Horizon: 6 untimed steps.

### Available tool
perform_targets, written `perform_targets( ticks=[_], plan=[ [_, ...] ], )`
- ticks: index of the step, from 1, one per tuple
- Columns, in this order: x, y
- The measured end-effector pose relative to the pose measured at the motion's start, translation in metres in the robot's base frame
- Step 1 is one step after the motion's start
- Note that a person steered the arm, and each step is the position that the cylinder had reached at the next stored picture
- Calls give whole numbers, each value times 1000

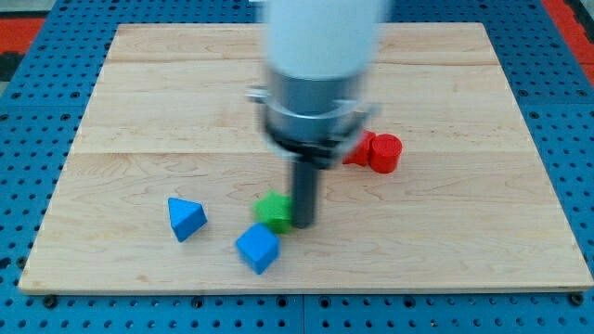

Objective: Point your arm at green star

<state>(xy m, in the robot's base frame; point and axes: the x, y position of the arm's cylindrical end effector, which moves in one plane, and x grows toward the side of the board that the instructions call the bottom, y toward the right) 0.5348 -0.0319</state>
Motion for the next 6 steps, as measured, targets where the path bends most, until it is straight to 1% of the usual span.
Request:
perform_targets(
  ticks=[1, 3, 4, 5, 6],
  plan=[
    [-2, 4],
    [-9, 65],
    [-12, 61],
    [-10, -11],
    [-4, -39]
  ],
)
